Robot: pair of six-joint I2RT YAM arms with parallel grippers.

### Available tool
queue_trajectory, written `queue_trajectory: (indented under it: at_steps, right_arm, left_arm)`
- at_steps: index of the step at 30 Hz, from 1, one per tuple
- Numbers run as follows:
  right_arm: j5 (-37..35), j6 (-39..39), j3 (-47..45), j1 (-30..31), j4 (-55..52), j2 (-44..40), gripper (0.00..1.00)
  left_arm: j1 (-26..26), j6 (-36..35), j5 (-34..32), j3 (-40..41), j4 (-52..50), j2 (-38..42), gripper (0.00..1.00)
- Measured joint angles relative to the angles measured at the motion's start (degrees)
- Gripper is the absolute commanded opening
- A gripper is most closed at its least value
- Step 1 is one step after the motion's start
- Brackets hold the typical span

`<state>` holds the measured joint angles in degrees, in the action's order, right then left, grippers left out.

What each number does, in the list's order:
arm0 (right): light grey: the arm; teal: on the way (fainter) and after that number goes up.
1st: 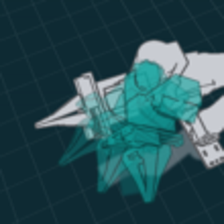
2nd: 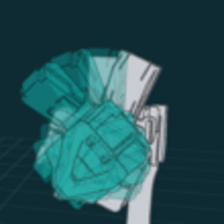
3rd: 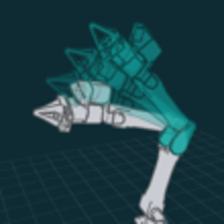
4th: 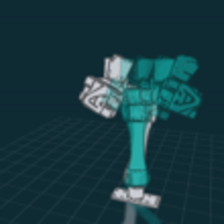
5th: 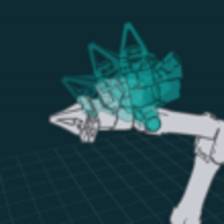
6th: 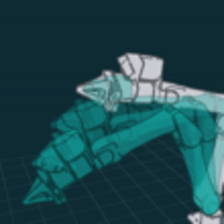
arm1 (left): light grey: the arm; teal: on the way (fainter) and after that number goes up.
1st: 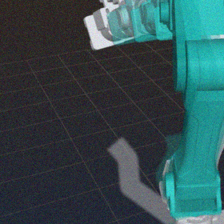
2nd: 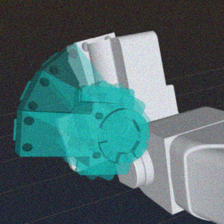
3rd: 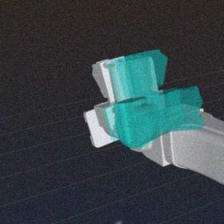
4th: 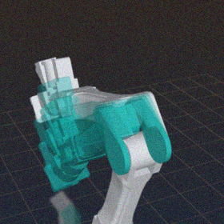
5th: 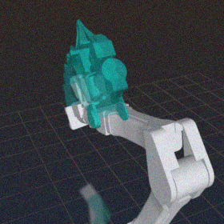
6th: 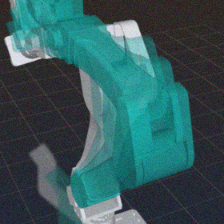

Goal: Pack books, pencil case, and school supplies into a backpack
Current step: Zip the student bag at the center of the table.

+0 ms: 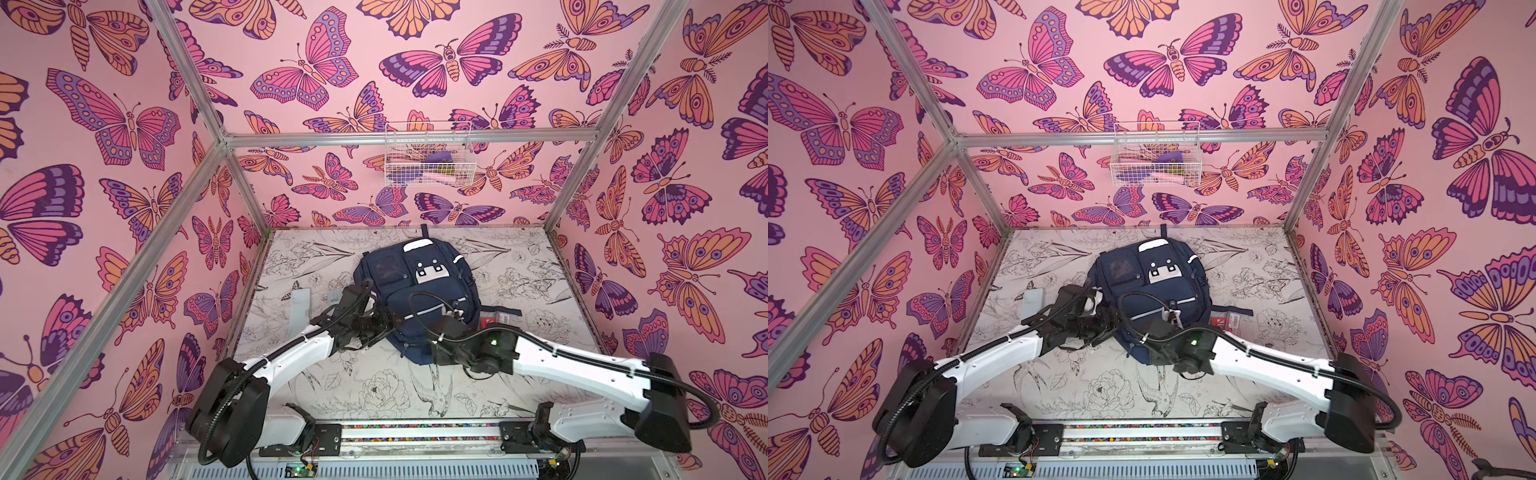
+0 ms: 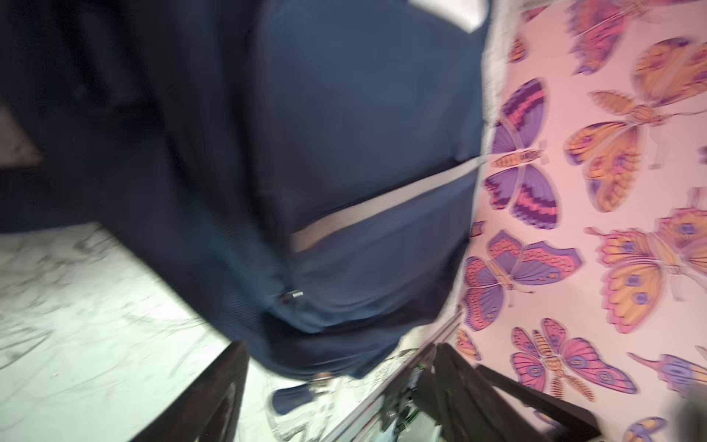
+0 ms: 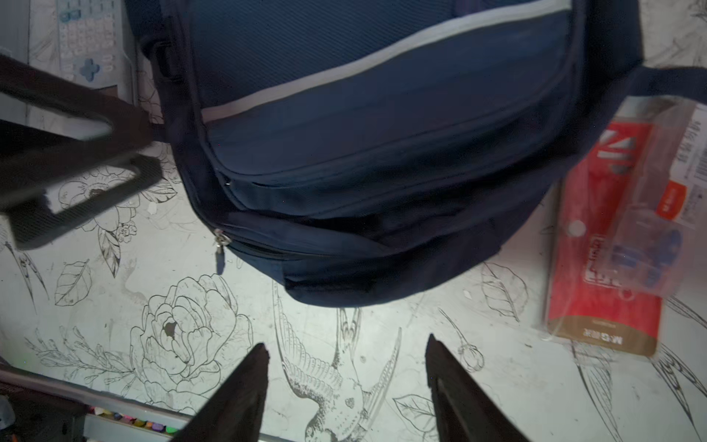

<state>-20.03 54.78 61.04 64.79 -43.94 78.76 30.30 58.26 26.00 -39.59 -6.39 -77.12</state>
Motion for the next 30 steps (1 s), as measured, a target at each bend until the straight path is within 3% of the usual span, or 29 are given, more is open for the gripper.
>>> queue_trajectory:
  at_steps: [9, 12, 20, 30]
  right_arm:
    - [-1.4, 0.0, 8.2, 4.9, 1.0, 12.8, 0.59]
    - [-0.7, 0.0, 8.1, 5.0, 2.2, 14.3, 0.56]
    - [1.7, 0.5, 6.2, 5.0, 9.0, 14.7, 0.49]
    - [2.8, 4.3, 2.7, 1.2, 14.0, 16.1, 0.34]
  left_arm:
    - [-1.6, 8.3, 3.2, 3.7, 6.7, -6.3, 0.58]
    - [-1.9, 10.5, 4.7, 4.2, 10.4, -8.7, 0.49]
    - [-2.1, 14.4, 7.6, 5.7, 18.0, -10.6, 0.12]
    - [-2.2, 15.6, 9.4, 6.6, 21.2, -10.6, 0.07]
